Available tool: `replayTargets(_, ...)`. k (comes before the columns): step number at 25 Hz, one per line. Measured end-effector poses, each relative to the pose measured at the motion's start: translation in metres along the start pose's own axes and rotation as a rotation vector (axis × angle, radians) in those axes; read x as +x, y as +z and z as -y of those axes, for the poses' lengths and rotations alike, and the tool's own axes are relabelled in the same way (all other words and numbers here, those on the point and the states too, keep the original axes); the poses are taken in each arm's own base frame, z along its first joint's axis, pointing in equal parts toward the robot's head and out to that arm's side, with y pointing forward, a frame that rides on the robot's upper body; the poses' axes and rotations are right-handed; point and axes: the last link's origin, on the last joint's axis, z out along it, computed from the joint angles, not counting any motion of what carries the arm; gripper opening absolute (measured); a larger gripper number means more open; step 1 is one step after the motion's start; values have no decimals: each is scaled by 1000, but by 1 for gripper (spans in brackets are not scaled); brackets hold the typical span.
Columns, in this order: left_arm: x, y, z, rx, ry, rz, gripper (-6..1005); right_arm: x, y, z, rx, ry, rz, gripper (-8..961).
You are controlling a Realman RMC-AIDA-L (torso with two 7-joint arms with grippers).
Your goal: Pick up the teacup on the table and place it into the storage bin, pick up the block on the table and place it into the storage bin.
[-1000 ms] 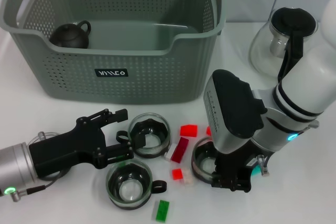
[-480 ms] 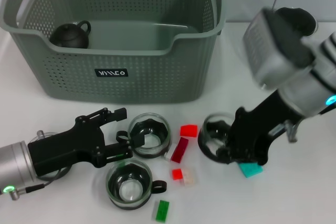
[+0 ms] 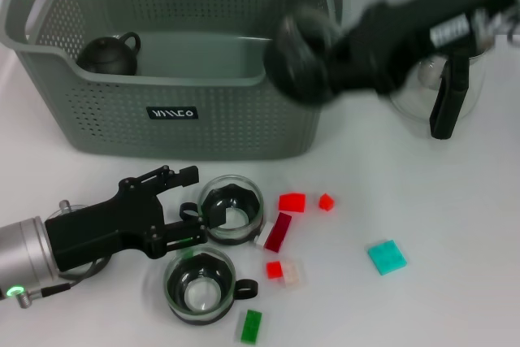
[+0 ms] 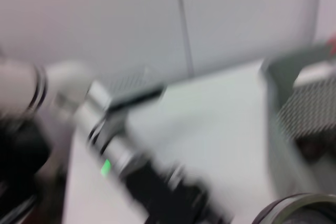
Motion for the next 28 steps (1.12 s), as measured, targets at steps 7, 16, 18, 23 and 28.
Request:
replayTargets(7,1,-1,1,0,5,2,827,-49,2,25,198,-15,179,57)
replayTargets(16,2,0,2,2,9,3,828,-53,66,86,439,-56,104,57)
replayTargets(18,2,0,2,-3,8,0,828,-45,83,99,491,-76,59,57)
replayTargets(23,2,1,0,-14,23,-7,828,-29,113,120,599,-150,-16,56)
replayTargets(28,3,3,0,-15,29,-7,828,-22,132,123,645,-217,-67,56)
